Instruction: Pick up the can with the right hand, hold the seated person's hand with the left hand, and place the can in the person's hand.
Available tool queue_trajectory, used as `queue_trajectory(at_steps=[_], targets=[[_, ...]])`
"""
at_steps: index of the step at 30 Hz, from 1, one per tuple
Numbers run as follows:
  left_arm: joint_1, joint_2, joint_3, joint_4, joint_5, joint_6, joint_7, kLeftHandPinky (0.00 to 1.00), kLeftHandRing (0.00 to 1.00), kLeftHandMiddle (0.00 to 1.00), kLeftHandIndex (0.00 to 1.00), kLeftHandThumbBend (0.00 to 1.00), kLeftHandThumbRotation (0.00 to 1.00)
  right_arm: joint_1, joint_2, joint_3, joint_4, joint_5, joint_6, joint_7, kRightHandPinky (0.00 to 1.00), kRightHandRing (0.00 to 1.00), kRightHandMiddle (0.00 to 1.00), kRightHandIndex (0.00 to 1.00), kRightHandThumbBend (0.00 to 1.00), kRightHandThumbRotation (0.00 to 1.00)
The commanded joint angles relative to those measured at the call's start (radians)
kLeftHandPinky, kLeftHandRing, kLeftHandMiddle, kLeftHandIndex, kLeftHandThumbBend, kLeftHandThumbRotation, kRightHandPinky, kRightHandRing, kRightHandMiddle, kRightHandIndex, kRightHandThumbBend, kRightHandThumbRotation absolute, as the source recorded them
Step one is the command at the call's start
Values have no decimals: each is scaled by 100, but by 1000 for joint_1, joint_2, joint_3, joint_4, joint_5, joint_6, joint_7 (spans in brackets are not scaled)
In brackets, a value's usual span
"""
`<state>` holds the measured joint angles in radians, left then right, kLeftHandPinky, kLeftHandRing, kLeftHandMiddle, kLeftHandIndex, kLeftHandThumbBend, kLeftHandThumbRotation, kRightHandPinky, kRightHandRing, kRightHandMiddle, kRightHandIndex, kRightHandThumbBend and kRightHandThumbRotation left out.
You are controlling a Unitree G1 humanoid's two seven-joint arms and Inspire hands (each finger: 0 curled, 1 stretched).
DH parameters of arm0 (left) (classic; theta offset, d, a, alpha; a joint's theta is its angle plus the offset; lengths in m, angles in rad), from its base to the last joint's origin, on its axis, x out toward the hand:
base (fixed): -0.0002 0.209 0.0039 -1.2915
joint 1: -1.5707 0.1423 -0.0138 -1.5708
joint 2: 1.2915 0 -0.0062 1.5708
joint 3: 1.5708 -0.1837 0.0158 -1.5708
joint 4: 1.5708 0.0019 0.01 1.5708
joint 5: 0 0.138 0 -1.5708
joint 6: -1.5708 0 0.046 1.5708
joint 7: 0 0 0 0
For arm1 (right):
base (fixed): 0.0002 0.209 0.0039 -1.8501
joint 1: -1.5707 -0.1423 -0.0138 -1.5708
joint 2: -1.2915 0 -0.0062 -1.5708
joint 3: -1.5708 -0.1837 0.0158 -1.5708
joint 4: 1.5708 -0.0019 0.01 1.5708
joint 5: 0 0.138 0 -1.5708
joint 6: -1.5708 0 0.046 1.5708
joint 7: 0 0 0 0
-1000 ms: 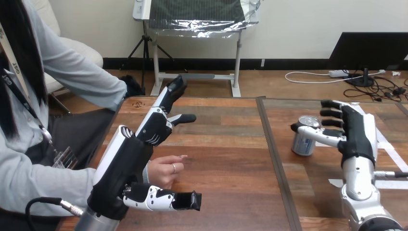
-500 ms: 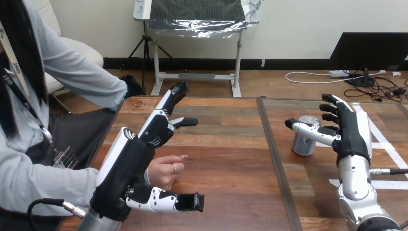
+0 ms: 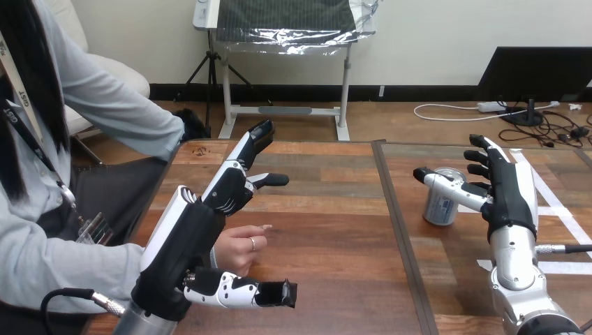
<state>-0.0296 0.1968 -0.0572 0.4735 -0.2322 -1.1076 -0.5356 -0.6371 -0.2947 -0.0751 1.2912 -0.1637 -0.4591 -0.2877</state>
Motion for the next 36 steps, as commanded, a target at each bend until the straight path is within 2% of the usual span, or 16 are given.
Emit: queue_trajectory(at_steps=[1,8,20,32,36], targets=[[-65,-1,16,10,-3,-21,11,79,99,100,98,100,46,-44,-11,6,-52,-2,-14,2,75,84,84,89,100,32],[-63,-3,20,12,10,-24,23,79,98,100,97,100,46,-46,-13,7,-50,-5,-13,1,74,83,84,89,100,32],[-62,3,7,9,-16,-12,6,80,100,100,99,100,46,-56,-22,14,-38,-14,6,8,74,84,85,89,100,34],[-57,0,11,3,-7,-15,10,80,100,100,99,100,45,-82,-53,68,-17,-92,52,-20,81,90,91,92,100,43],[-54,1,8,-2,-13,-7,7,81,100,100,99,100,45,-93,-63,79,-12,-110,64,-3,82,92,94,94,100,46]])
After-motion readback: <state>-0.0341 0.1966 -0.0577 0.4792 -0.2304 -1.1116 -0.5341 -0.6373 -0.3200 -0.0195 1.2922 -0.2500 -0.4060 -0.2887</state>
